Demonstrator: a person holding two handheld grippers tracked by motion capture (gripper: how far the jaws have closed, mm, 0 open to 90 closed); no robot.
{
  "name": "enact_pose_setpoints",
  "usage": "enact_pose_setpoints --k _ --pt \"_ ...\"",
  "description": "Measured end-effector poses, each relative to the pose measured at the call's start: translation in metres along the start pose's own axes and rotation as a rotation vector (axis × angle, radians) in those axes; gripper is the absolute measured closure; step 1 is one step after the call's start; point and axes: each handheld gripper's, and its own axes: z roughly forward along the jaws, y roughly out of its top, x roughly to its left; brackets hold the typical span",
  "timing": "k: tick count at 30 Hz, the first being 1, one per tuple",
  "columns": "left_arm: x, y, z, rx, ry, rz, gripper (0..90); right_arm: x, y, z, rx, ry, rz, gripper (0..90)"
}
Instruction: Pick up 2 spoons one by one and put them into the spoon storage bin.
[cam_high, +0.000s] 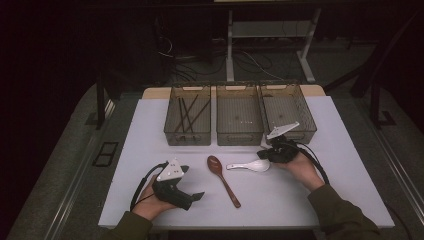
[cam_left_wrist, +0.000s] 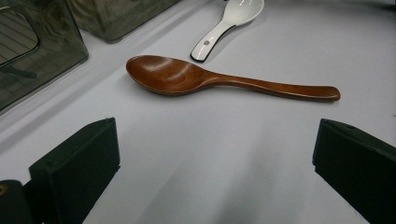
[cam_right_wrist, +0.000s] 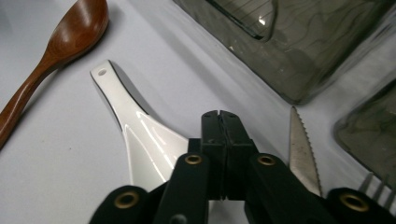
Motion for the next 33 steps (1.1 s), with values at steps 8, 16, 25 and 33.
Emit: enact_pose_setpoints --k 8,16,25,33 --pt "0.000 0.000 0.000 -0.002 -0.001 -0.002 0.0 -0.004 -0.002 -0.021 -0.065 0.051 0.046 63.9" --pt "0.001 0.000 0.000 -0.005 0.002 -0.003 0.0 -0.004 -0.011 -0.021 -0.034 0.074 0.027 52.1" --pt "0.001 0.000 -0.001 -0.003 0.001 -0.002 0.0 0.000 -0.013 -0.011 0.011 0.089 0.001 49.7" --pt "0.001 0.000 0.000 -0.003 0.001 -0.002 0.0 0.001 -0.015 -0.005 0.040 0.091 -0.014 49.9"
